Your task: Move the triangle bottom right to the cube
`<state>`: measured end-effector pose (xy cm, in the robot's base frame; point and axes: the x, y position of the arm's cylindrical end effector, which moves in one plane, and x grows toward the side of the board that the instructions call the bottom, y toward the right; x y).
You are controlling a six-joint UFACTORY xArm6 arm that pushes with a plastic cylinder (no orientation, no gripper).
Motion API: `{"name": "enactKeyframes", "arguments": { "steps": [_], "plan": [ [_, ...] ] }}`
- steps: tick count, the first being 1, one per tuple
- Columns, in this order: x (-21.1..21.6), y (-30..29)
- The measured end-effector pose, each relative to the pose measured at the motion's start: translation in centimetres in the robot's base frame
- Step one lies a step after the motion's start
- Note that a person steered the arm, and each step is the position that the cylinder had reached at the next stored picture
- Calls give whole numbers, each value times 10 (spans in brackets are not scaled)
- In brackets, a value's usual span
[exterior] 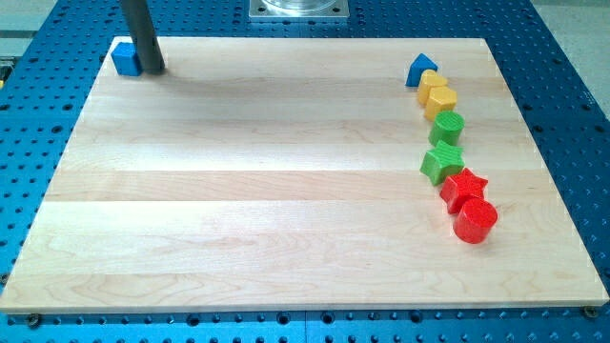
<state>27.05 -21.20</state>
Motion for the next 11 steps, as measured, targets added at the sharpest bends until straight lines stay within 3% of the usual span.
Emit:
{"name": "enactKeyframes", "arguments": {
  "steps": [1,2,4,5,7,8,10,11],
  "plan": [
    [-1,67],
    [-26,169],
    [-26,397],
    [-22,476],
    [15,417],
    [15,348],
    [15,340],
    [15,376]
  ]
}}
